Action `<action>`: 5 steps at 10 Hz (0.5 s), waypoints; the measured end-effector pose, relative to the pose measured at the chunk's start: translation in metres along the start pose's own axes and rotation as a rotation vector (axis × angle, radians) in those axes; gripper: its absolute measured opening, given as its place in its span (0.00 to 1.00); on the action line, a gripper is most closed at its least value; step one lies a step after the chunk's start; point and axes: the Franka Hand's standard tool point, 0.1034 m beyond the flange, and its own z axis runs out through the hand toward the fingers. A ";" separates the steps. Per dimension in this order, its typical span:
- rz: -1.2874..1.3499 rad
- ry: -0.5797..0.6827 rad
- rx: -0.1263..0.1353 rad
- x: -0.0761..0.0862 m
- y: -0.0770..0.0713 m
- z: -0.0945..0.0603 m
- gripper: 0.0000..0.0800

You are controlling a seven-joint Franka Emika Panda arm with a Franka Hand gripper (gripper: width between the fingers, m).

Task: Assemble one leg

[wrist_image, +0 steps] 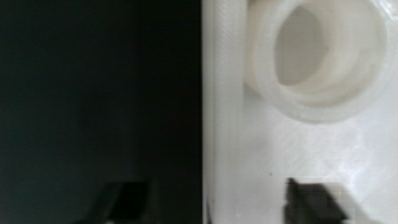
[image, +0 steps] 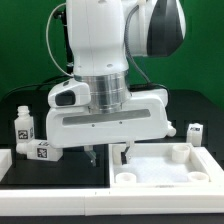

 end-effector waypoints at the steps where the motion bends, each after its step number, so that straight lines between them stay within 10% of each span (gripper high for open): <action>1: 0.000 0.000 0.000 0.000 0.000 0.000 0.62; 5: 0.116 -0.082 0.041 -0.012 -0.024 -0.040 0.80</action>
Offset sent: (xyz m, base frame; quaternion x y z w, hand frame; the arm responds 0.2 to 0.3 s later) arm -0.0221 0.0043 0.0493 -0.0067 -0.1039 0.0789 0.9914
